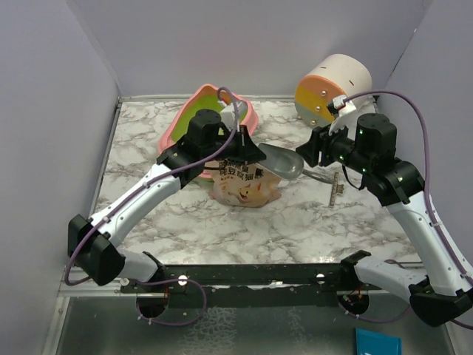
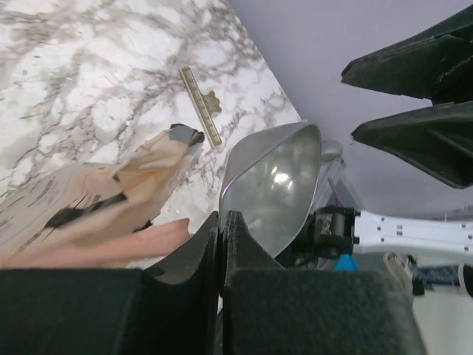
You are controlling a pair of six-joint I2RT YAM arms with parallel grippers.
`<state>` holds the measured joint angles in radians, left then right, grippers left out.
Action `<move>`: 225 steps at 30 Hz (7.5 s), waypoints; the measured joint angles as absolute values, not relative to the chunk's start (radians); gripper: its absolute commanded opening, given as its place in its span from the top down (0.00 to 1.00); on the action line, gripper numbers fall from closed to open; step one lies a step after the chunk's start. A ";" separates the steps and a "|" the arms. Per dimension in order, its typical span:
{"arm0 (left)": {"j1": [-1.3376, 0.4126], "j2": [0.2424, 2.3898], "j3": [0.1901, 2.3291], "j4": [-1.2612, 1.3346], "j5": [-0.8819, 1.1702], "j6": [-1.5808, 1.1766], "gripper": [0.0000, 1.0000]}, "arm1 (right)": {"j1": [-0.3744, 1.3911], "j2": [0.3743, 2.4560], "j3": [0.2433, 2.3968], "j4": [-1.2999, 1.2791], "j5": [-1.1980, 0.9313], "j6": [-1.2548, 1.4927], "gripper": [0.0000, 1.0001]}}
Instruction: Fill the litter box with clean litter
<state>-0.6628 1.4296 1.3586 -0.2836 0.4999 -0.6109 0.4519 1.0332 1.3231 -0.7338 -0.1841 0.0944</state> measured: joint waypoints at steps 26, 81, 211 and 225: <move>-0.621 0.772 0.804 0.133 -0.093 -1.083 1.00 | 0.444 1.043 1.282 -0.236 -0.347 0.616 0.29; -0.617 0.773 0.997 -0.098 0.223 -0.976 1.00 | 0.366 1.107 1.239 0.017 -0.825 0.755 0.59; -0.616 1.240 1.139 -0.378 0.388 0.357 0.38 | 0.478 1.531 1.845 -1.161 -0.292 0.124 0.99; -0.616 1.287 1.153 -0.403 0.303 0.412 1.00 | 0.503 1.527 1.686 -1.126 -0.267 0.123 0.99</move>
<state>-0.6155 1.2869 1.1530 -0.4026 0.3035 0.4122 0.5034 1.5272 1.6863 -1.1259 -0.2672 0.1226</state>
